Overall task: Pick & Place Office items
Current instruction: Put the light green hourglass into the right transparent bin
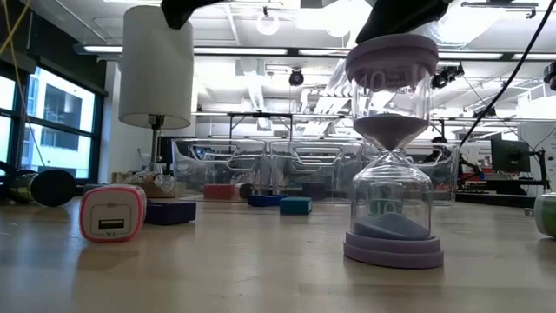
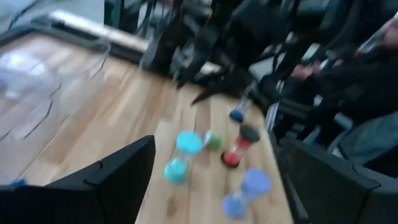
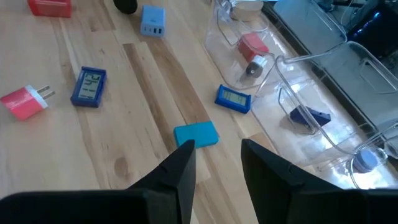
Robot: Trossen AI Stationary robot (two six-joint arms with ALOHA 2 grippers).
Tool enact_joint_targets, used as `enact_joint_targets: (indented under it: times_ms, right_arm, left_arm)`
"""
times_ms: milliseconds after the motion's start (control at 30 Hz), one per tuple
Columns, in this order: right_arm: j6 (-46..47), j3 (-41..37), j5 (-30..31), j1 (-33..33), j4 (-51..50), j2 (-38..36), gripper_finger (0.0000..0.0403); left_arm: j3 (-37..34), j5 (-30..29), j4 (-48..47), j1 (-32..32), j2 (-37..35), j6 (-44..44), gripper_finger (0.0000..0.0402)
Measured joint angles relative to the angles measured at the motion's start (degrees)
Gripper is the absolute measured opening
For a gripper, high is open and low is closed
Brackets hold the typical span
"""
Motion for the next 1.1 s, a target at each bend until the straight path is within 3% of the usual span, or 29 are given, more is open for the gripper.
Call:
enact_joint_targets:
  times_ms: [167,300,367,500,767,900,1100]
  right_arm:
    - [0.15,0.0,-0.1,-0.25,0.15,0.0,0.0116]
    - [0.21,0.0,-0.23,-0.25,0.3,0.0,0.0116]
    - [0.26,0.02,-0.26,-0.25,0.29,0.0,0.0116]
    - [0.28,0.02,-0.26,-0.25,0.18,0.0,0.0116]
    - [0.15,0.01,-0.26,-0.3,0.3,0.0,0.0116]
    - [0.13,0.02,-0.26,-0.3,1.03,0.0,0.0116]
    - [-0.07,0.02,-0.3,-0.3,2.25,0.0,0.0116]
  left_arm:
    - [0.03,0.12,4.55,0.06,0.22,3.7,0.0342]
    - [0.04,1.49,-0.19,-1.58,0.2,19.5,0.0342]
    - [0.02,-1.49,-5.13,-3.32,0.33,23.13,0.0342]
    - [0.69,-4.46,-15.68,-4.86,0.59,20.45,0.0342]
    - [6.59,0.38,-46.57,-6.45,0.71,12.03,0.0342]
    - [6.69,3.17,-56.13,-7.95,1.86,12.85,0.0342]
    - [6.69,2.54,-62.9,-8.84,6.19,14.6,0.0342]
